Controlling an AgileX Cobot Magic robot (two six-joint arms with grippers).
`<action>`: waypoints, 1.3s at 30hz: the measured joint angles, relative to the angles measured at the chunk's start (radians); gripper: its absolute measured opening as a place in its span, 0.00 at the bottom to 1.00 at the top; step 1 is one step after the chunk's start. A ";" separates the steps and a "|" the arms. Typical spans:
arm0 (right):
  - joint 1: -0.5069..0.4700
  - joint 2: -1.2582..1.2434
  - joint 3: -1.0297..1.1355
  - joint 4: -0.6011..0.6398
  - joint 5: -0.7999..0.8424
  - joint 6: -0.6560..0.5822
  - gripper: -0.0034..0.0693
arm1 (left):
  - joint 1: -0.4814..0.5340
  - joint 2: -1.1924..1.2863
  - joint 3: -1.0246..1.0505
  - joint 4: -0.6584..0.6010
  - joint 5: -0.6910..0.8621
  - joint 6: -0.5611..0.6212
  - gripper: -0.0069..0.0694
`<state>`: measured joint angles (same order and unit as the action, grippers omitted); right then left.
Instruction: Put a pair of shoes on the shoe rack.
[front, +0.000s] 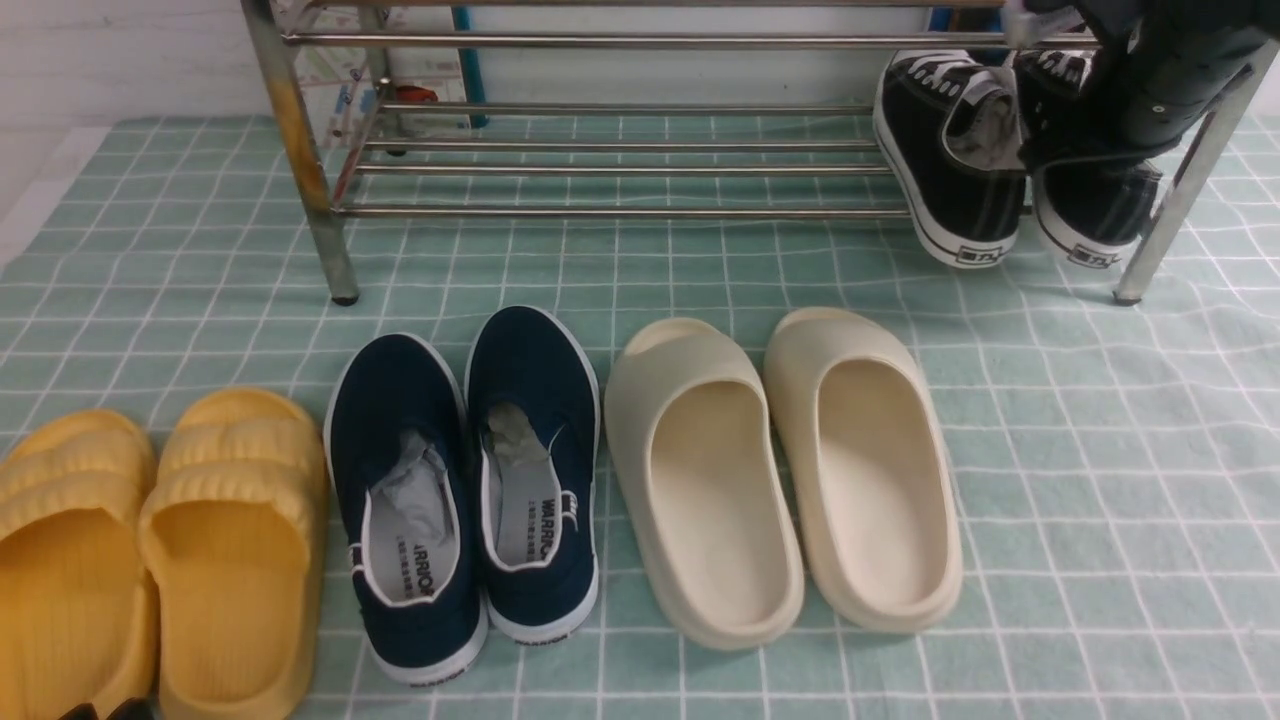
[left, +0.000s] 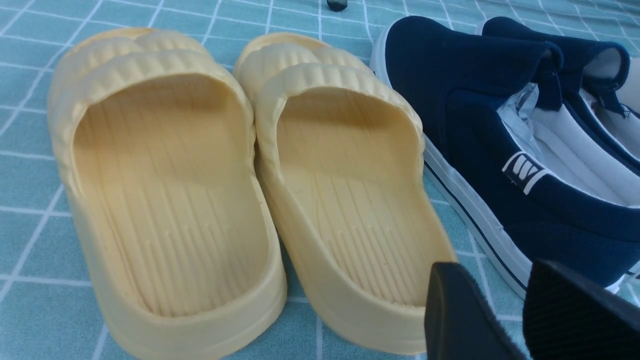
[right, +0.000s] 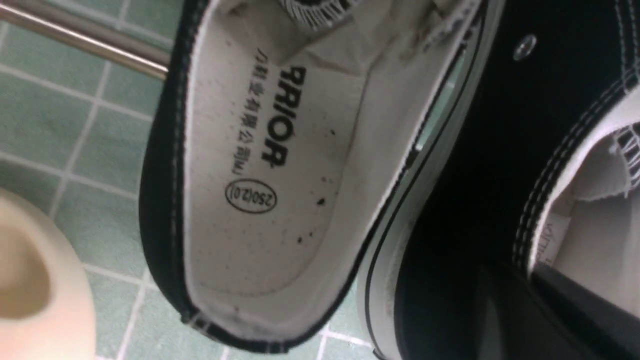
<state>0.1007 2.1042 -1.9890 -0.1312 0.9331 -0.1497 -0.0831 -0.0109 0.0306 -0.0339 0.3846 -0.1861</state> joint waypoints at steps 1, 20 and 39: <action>0.000 0.000 0.000 0.002 -0.002 0.000 0.09 | 0.000 0.000 0.000 0.000 0.000 0.000 0.38; 0.000 -0.079 -0.001 0.094 0.107 -0.009 0.82 | 0.000 0.000 0.000 0.000 0.000 0.000 0.38; 0.000 -0.499 -0.001 0.122 0.302 0.085 0.04 | 0.000 0.000 0.000 0.000 0.000 0.000 0.38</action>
<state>0.1006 1.6055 -1.9902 -0.0090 1.2348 -0.0649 -0.0831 -0.0109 0.0306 -0.0339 0.3846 -0.1861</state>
